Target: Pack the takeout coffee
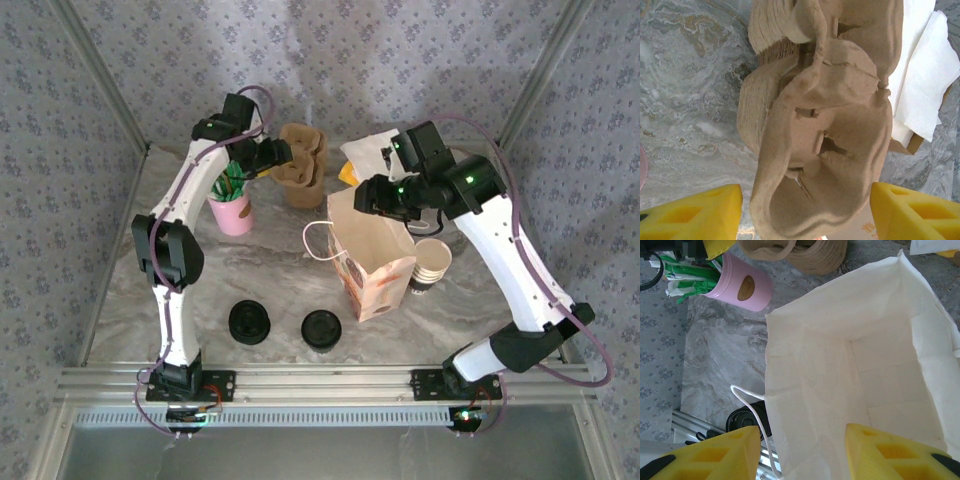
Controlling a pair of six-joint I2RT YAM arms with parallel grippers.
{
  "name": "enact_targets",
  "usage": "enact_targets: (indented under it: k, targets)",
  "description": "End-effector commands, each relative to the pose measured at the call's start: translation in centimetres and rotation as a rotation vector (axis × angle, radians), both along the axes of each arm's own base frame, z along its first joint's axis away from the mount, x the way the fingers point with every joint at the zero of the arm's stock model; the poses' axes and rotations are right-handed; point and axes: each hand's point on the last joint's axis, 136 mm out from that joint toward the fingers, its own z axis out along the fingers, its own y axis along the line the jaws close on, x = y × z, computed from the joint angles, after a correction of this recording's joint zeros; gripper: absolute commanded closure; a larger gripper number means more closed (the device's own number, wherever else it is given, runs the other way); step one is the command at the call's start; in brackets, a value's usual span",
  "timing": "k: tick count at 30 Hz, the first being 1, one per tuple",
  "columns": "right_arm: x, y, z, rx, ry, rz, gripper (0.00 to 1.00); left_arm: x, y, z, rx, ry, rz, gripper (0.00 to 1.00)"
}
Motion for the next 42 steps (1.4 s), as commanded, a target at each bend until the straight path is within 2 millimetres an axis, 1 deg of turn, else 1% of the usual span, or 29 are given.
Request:
enact_targets:
  k: [1,4,7,10,14,16,23,26,34,42]
  targets:
    - [0.0,-0.1,0.6,-0.004,-0.015,-0.01,0.51,1.2,0.4,1.7,-0.047,-0.083,-0.015,0.33]
    - [0.0,-0.1,0.4,-0.009,-0.012,-0.011,0.5,1.9,0.3,1.5,-0.069,-0.101,-0.018,0.33]
    - [0.1,0.1,0.3,-0.013,-0.008,-0.009,0.5,2.3,-0.2,1.5,-0.099,-0.112,-0.039,0.34]
    - [0.3,0.4,0.2,-0.014,-0.005,-0.005,0.51,2.6,-0.7,1.6,-0.12,-0.12,-0.054,0.41]
    - [0.4,0.8,0.2,-0.024,-0.002,0.004,0.51,2.8,-1.1,2.0,-0.148,-0.132,-0.059,0.45]
    - [0.4,1.0,0.2,-0.025,-0.002,0.008,0.5,2.8,-1.1,1.8,-0.153,-0.128,-0.059,0.48]
    - [0.3,1.3,0.3,-0.03,-0.006,0.015,0.51,3.1,-1.1,0.5,-0.142,-0.097,-0.06,0.51]
    - [0.2,1.2,0.3,-0.033,-0.005,0.015,0.51,3.3,-1.0,0.2,-0.14,-0.092,-0.059,0.53]
    - [0.2,1.4,0.3,-0.026,0.005,0.0,0.51,2.9,-0.8,0.5,-0.134,-0.087,-0.064,0.62]
    - [0.2,1.8,0.3,-0.03,0.008,0.008,0.51,2.1,-0.6,0.8,-0.124,-0.091,-0.069,0.73]
